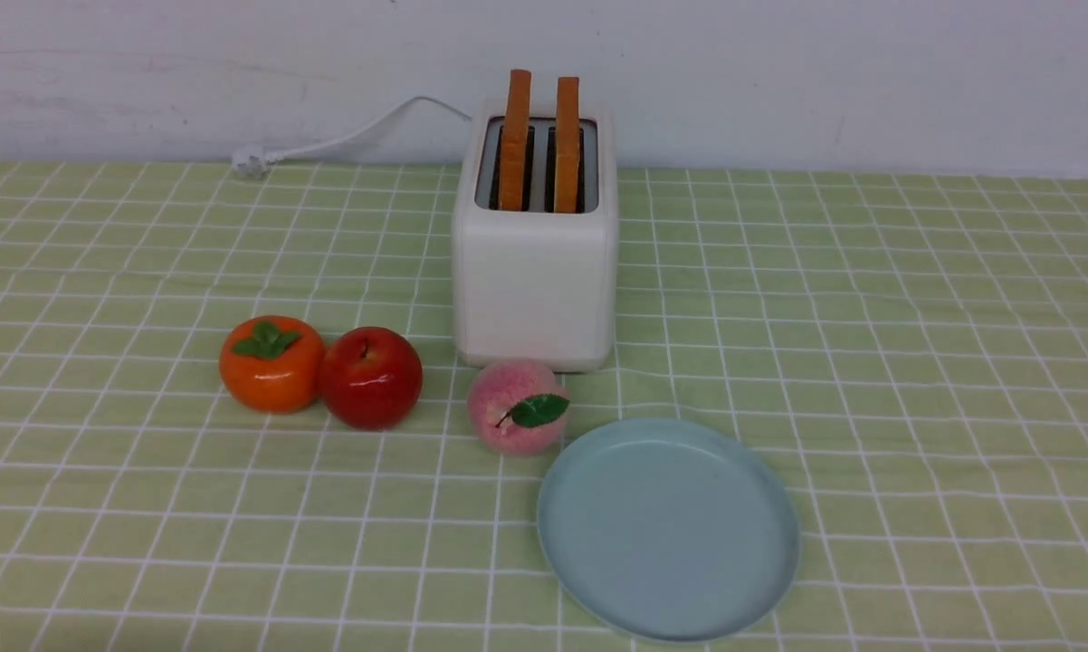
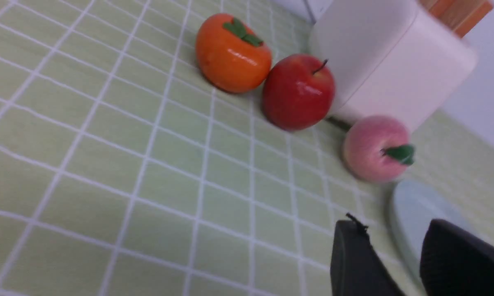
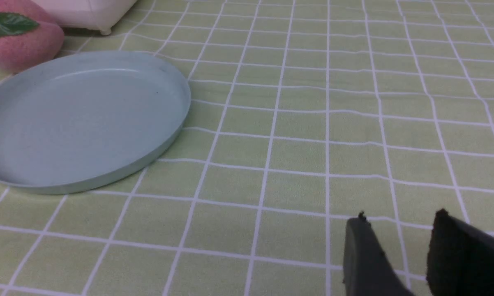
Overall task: Take toasted bread from bread machine on green coffee tablecloth place on plate.
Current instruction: 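Reach for a toast slice standing in the toaster with the left gripper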
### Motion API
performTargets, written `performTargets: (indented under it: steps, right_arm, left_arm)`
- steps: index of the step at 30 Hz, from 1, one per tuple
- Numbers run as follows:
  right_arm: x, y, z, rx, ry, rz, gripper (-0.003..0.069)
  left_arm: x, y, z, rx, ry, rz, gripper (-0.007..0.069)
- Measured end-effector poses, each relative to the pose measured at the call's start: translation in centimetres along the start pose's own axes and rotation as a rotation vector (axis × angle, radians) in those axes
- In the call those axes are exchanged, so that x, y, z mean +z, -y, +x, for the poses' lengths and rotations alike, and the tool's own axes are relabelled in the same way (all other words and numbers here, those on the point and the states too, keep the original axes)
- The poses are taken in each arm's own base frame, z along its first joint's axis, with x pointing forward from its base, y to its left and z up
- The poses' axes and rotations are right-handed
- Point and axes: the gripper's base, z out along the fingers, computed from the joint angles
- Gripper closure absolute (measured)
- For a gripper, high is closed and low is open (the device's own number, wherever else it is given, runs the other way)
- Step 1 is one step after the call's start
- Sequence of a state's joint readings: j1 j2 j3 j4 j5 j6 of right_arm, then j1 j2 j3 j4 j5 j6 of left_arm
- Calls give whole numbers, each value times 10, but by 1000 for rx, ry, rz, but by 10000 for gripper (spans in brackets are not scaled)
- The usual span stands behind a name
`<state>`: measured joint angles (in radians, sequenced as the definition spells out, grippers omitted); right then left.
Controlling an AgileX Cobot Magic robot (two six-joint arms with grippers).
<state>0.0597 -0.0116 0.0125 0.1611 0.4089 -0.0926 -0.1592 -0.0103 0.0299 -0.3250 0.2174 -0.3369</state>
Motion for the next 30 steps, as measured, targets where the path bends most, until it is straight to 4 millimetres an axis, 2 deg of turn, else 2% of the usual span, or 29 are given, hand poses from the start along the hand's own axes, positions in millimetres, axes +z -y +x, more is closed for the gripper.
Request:
performTargets:
  steps: [1,2,5,11,14,16,17,18,19,24,30]
  right_arm:
    - [0,0,0,0,0,0,419]
    - [0,0,0,0,0,0,419]
    - [0,0,0,0,0,0,419]
    - [0,0,0,0,0,0,419]
    - [0,0,0,0,0,0,419]
    - [0,0,0,0,0,0,419]
    - [0,0,0,0,0,0,419]
    - [0,0,0,0,0,0,419]
    - [0,0,0,0,0,0,419]
    - [0,0,0,0,0,0,419]
    - [0,0,0,0,0,0,419]
  left_arm:
    - [0,0,0,-10,4,4,386]
    - [0,3,-4,-110,43,38,386]
    - [-1,6,-10,-226,102,74,386]
    - [-4,6,-28,-332,294,121,392]
    - [-5,7,-29,-306,296,120,448]
    - [-6,13,-32,-267,275,128,538]
    - [-7,15,-34,-261,276,131,547]
    - [-8,23,-41,-209,256,133,617]
    - [-8,28,-45,-167,243,130,638]
    - [0,49,-62,8,105,94,638]
    - [27,64,-64,178,-232,35,638]
